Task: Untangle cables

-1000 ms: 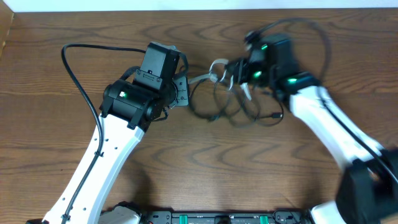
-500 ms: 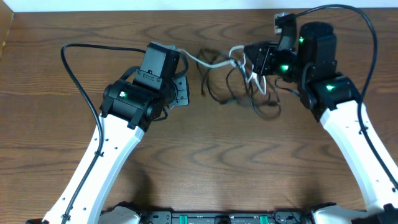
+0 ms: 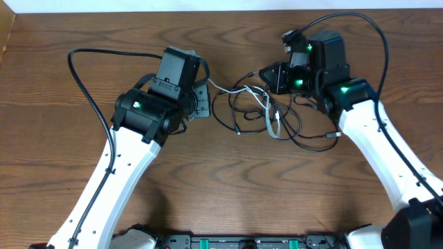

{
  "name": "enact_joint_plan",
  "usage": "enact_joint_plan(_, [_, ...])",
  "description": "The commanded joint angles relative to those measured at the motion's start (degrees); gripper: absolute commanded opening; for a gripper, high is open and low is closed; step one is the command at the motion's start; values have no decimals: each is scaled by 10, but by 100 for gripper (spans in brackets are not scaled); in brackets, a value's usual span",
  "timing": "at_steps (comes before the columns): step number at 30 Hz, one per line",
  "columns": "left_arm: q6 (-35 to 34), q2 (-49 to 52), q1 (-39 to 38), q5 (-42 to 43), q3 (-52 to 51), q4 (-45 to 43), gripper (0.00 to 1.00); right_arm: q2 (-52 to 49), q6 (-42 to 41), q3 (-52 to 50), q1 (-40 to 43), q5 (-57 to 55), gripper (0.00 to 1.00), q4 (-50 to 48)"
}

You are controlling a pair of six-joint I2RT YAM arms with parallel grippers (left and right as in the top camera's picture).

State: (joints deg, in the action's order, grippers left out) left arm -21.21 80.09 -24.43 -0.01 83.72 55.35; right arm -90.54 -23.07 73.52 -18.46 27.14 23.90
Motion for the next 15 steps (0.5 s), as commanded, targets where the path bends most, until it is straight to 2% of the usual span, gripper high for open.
enact_joint_plan(1, [-5,0,3,-9,9,1,8,-29,35,6,-5,-7,11,17])
enact_joint_plan(3, [-5,0,3,-9,9,1,8,-42,37,6,-5,-7,14,21])
enact_joint_plan(4, [-5,0,3,-9,9,2,8,-54,48,6,-8,-6,18,21])
enact_joint_plan(5, [-5,0,3,-9,9,4,8,-68,71,6,-13,-5,27,21])
enact_joint_plan(9, [-5,0,3,-9,9,8,8,-98,150,6,-27,9,47,22])
enact_joint_plan(12, [-5,0,3,-9,9,7,8,-128,195,6,-38,9,49,23])
enact_joint_plan(15, [-5,0,3,-9,9,7,8,-150,218,6,-44,17,41,25])
